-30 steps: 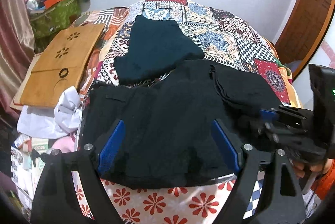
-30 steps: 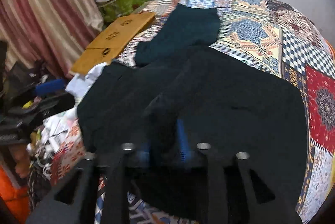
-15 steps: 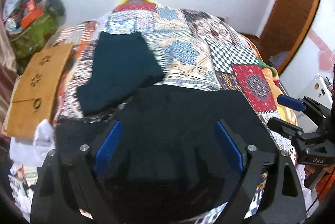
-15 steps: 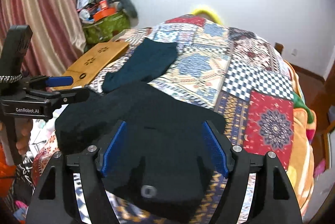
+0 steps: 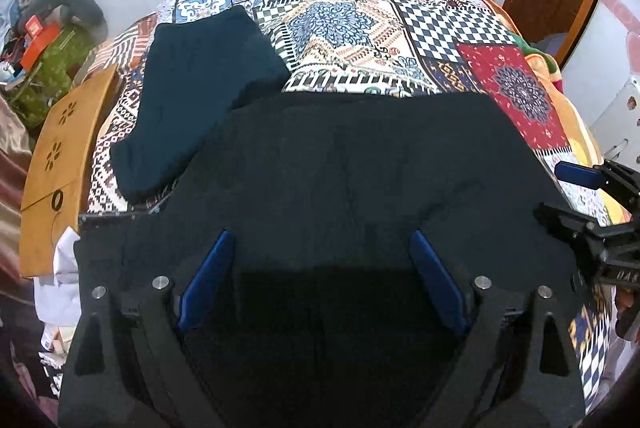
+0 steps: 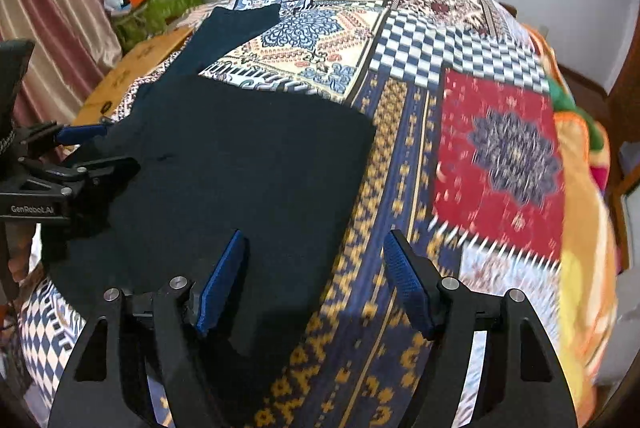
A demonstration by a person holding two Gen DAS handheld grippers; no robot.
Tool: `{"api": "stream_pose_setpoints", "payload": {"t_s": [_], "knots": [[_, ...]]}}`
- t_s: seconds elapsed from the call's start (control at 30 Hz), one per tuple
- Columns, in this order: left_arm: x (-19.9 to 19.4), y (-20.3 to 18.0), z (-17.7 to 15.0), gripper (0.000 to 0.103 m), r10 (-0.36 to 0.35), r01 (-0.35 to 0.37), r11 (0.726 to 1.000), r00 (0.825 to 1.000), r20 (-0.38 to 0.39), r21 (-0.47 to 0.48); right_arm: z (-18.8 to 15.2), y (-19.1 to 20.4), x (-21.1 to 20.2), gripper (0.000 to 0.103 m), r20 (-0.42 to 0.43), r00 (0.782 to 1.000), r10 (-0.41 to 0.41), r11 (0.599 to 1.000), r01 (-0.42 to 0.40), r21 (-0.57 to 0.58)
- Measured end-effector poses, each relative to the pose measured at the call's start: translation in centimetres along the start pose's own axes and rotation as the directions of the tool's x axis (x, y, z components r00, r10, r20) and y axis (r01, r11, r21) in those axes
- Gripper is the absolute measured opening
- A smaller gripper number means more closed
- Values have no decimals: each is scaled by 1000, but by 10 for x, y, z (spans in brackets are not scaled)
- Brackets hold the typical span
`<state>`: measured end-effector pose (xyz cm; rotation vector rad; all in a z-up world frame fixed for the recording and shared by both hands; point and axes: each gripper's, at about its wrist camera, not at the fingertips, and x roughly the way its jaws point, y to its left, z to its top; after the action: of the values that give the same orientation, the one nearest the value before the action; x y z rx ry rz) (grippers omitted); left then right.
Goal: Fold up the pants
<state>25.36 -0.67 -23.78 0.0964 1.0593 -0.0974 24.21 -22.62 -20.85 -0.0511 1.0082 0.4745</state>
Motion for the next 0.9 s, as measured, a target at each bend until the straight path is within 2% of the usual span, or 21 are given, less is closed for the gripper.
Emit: {"api": "stream_pose_setpoints", "payload": {"t_s": [0.07,0.13,0.3,0.47,0.53,0.67,0.8,0.9], "knots": [[-4,2,-7,91,0,0,1000,1000,9,-7,-7,-5,-4,66,0,1000,30,999,-30,42],[-9,3,-14,91,-2,2,1000,1000,18,-10,-12,-7,-8,60,-1,998,55,996,-55,73],[-29,4,-35,91,3,-2,1000,999,48,-9,-23,1,-23,58,2,999,40,997,-40,59],[-58,27,-48,91,-39,45,993,998,59,-110,-19,6,-42,58,14,1000,9,999,-10,33],[-72,44,-54,91,-10,24,986,996,87,-166,-12,10,-53,58,57,998,-12,1000,11,15],[-92,97,-72,92,67,-35,951,993,94,-307,4,22,-75,59,142,990,-11,1000,12,-11],[-93,144,-101,93,85,-57,899,995,46,-434,18,39,-80,59,167,985,34,999,-32,-20],[-89,170,-129,93,59,-42,854,998,17,-519,23,57,-71,59,156,985,76,997,-71,-37]]}}
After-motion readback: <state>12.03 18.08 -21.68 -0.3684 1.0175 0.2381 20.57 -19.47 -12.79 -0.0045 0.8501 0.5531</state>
